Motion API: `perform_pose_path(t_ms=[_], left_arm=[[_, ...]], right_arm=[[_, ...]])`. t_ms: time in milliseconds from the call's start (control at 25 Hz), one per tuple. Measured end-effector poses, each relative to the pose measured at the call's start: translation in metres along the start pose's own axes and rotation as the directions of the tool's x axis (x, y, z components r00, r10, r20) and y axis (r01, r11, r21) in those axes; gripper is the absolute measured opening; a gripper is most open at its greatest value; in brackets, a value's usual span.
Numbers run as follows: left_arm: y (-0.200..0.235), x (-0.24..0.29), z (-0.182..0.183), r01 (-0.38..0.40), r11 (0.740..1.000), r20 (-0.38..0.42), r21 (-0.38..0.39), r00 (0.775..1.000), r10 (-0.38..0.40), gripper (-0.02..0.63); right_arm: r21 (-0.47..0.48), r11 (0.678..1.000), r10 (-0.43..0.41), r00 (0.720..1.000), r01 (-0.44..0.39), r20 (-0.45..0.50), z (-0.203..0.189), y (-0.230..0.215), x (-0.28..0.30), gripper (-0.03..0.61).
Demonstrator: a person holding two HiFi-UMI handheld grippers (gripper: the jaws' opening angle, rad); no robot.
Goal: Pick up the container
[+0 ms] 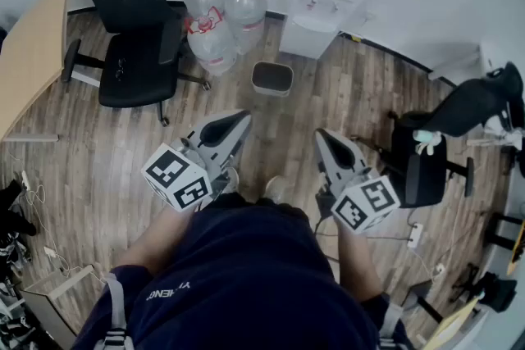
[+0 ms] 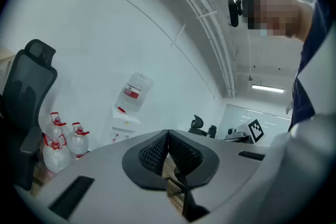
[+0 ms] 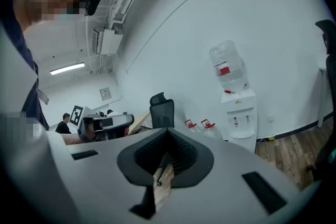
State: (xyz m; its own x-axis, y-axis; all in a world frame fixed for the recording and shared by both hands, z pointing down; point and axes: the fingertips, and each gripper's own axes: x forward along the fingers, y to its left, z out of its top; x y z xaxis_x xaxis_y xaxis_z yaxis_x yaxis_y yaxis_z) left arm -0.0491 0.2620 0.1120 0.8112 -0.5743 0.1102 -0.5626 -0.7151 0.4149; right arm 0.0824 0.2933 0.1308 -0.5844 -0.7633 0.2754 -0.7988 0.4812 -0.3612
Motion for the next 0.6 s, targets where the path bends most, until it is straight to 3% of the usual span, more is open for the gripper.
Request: perform_pose_path(t_ms=[600], left_arm=[[-0.012,0.007,-0.013,-0.016,1.0,-0.022,0.004,1.0,0.016,0.026]], right_arm=[[0.047,0.999,-0.009,0.999,0.007,0.036,0.001,-0.019,-0.018,0.014]])
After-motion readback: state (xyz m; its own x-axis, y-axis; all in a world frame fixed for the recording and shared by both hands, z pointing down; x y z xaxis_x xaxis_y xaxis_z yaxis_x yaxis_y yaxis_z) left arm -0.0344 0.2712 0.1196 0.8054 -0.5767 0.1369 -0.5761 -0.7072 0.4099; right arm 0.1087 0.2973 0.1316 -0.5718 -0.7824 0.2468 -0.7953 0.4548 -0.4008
